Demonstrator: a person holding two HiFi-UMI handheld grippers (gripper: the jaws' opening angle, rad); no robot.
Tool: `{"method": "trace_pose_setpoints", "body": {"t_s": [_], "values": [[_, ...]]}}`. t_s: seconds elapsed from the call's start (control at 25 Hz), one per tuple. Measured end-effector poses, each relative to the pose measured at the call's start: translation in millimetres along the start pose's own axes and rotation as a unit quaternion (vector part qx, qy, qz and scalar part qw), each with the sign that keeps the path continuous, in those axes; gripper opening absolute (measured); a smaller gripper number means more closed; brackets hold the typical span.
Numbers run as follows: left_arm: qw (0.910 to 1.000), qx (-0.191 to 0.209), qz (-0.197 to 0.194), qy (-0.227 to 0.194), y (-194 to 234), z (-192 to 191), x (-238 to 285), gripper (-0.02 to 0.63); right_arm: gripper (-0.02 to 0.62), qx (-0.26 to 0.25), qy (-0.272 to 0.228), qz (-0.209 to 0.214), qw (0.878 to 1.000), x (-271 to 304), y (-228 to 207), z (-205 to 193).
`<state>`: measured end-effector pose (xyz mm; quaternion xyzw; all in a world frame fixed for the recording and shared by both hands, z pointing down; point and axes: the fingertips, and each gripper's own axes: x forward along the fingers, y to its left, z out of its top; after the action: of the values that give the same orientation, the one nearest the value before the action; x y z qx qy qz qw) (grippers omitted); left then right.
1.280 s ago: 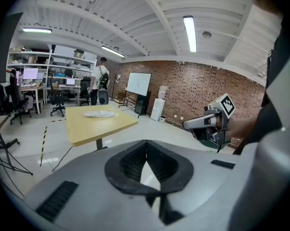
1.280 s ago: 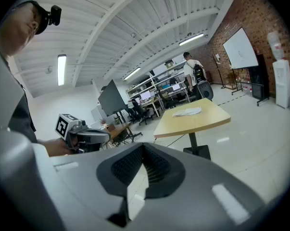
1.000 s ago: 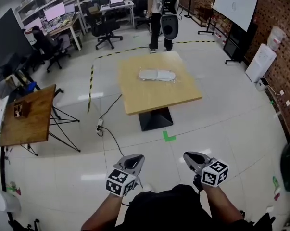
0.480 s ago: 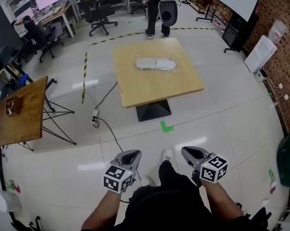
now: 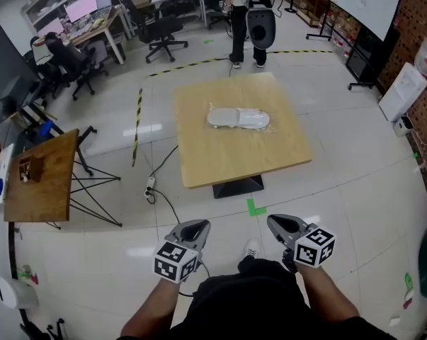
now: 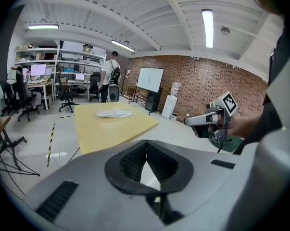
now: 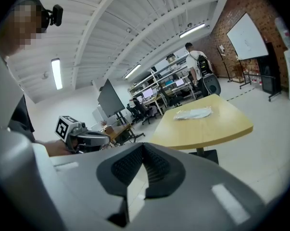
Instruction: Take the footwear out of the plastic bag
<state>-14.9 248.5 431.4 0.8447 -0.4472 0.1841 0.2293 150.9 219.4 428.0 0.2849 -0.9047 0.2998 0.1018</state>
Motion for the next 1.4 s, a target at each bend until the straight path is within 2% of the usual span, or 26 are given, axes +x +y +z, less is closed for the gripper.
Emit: {"method": "trace_pose_setpoints", "body": {"t_s": [0.28, 0.52, 0.76, 0.8, 0.88, 1.08, 1.16, 1.4], "values": [[0.9991, 0.029, 0.026, -0.013, 17.8, 65.9, 64.3, 0.008, 0.002, -0.011, 0.012, 0.03, 0.999, 17.5, -62.4, 40.0], [0.9984, 0.041, 0.038, 0.006, 36.2, 79.1, 96.0, 0.008, 0.002, -0.003, 0.011, 0.028, 1.0, 31.9, -101.0, 54.7], [0.9972, 0.048, 0.057, 0.008, 85.8, 97.2, 110.8, 0.009, 0.002, 0.002, 0.018, 0.019, 1.0, 57.6, -116.8, 66.0], [0.9972, 0.049, 0.057, 0.005, 97.3, 101.4, 114.5, 0.012, 0.002, 0.001, 0.02, 0.016, 1.0, 63.5, -119.0, 69.2], [0.9977, 0.045, 0.051, -0.005, 120.7, 110.1, 125.5, 0.072, 0.002, 0.0, 0.021, 0.004, 1.0, 74.6, -124.6, 76.5], [0.9976, 0.058, 0.034, -0.014, 185.0, 136.4, 171.6, 0.081, 0.002, 0.011, 0.023, -0.043, 0.999, 100.2, -143.4, 92.9], [0.9977, 0.063, 0.026, -0.005, 213.8, 146.5, 195.9, 0.104, 0.002, 0.014, 0.027, -0.06, 0.998, 116.1, -149.9, 101.1], [0.9967, 0.068, -0.003, 0.044, 279.7, 152.0, 275.4, 0.112, 0.002, 0.029, 0.018, -0.107, 0.994, 153.8, -164.7, 127.4]]}}
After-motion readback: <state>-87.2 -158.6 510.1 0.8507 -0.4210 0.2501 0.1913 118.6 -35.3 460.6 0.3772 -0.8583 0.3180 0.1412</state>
